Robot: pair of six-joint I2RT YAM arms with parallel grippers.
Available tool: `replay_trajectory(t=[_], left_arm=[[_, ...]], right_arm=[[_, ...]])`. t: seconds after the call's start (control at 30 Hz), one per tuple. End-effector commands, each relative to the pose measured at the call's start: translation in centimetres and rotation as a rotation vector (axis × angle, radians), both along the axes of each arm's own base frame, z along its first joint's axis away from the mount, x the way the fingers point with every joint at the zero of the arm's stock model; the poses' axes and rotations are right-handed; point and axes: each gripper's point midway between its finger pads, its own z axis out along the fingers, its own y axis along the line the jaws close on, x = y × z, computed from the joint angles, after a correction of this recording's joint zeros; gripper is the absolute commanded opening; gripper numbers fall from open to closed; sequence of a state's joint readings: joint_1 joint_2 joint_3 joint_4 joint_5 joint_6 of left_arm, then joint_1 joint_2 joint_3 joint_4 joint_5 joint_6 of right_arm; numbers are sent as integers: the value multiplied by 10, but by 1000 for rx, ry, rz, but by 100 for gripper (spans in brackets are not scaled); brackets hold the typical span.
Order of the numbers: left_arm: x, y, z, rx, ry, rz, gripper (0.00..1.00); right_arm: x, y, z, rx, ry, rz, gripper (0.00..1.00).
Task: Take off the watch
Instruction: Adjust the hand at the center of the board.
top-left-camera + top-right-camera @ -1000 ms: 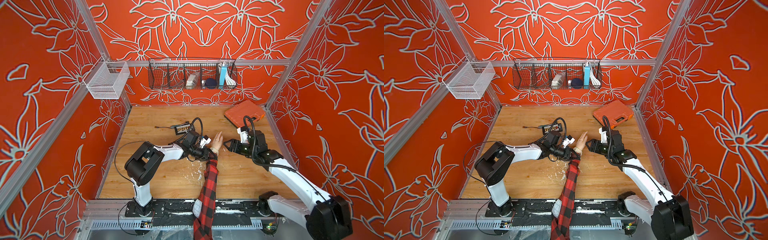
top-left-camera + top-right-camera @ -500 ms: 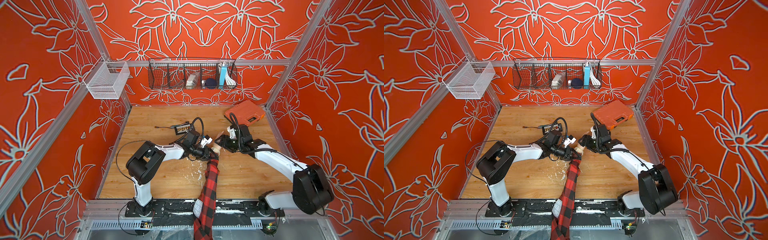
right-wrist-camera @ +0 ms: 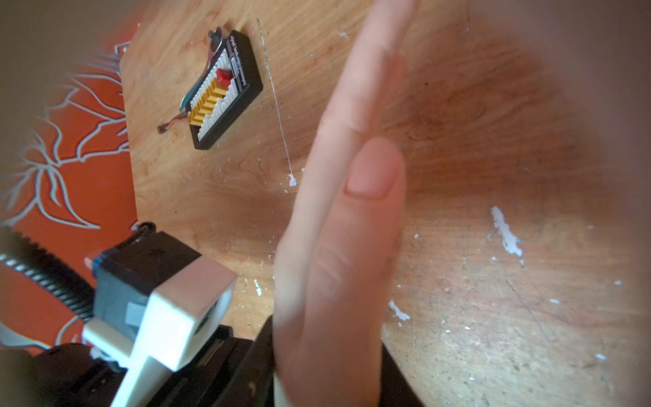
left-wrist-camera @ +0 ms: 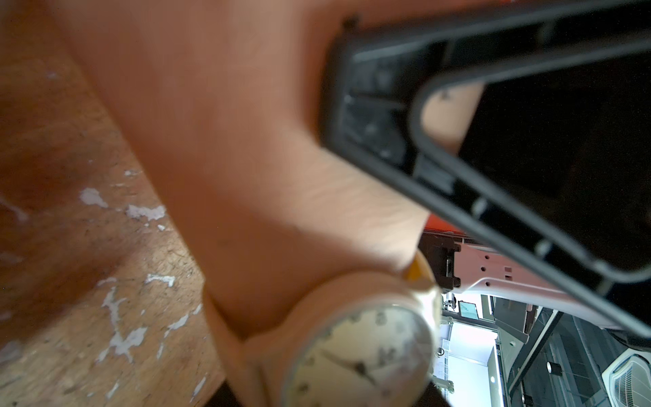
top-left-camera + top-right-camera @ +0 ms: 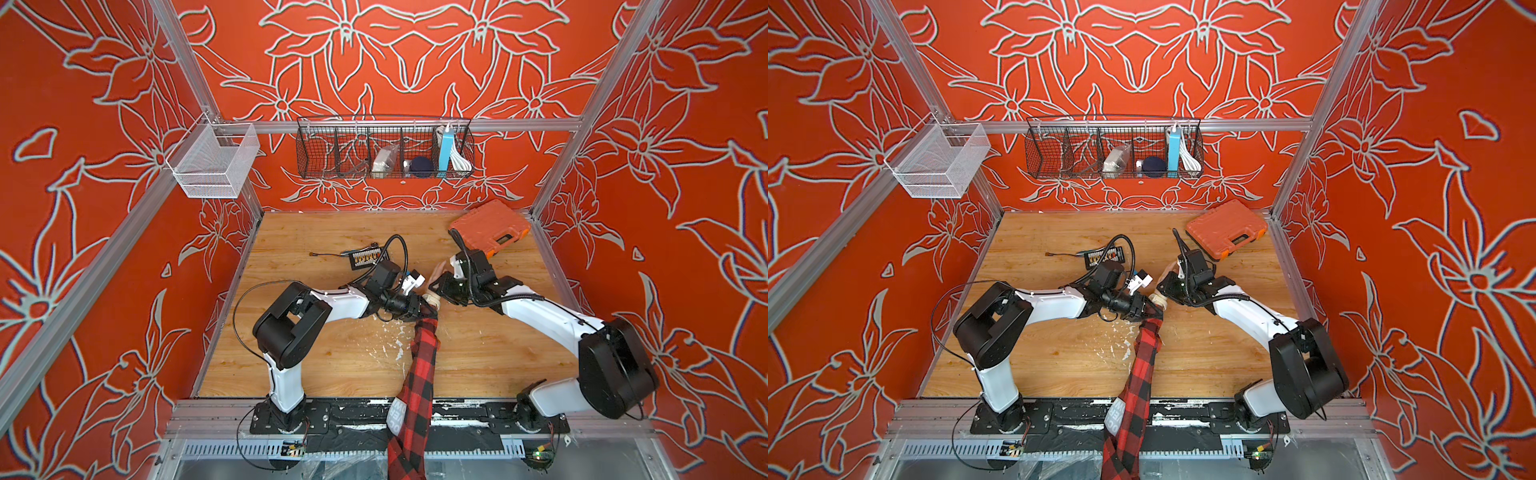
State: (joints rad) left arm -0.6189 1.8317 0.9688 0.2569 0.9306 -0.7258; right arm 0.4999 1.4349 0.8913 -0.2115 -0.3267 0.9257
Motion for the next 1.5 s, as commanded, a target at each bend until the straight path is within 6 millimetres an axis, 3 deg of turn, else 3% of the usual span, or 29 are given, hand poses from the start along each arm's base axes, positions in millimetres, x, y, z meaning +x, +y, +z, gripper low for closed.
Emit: replay_trajectory(t=[0.0,0.1,0.2,0.4,0.6,0.77,1.0,1.23,1.33,1.47], left_arm=[[9,-7,38,-74,-128,-10,43],[8,1,40,-31,-152,-8,51],[13,18,43,48,-213,27,56],[24,69,59,245,-354,122,60],[35,124,82,362,-471,228,61],[44,172,96,437,-511,364,62],[36,209,115,519,-586,417,64],[30,217,108,555,-605,425,65],[28,218,105,561,-601,424,65],[26,218,102,557,-579,428,65]], right_arm=[[5,-7,2,-75,-19,-15,25],[3,-18,-1,-159,-13,-13,16],[1,-34,-3,-282,-3,-16,17],[-2,-61,0,-556,-13,-24,19],[-3,-61,0,-854,-8,46,22],[-1,-43,-9,-1022,-15,111,23],[3,1,-33,-1040,0,182,27],[7,47,-26,-879,-20,231,52],[7,55,-15,-825,-37,239,60],[6,55,3,-791,-63,261,61]])
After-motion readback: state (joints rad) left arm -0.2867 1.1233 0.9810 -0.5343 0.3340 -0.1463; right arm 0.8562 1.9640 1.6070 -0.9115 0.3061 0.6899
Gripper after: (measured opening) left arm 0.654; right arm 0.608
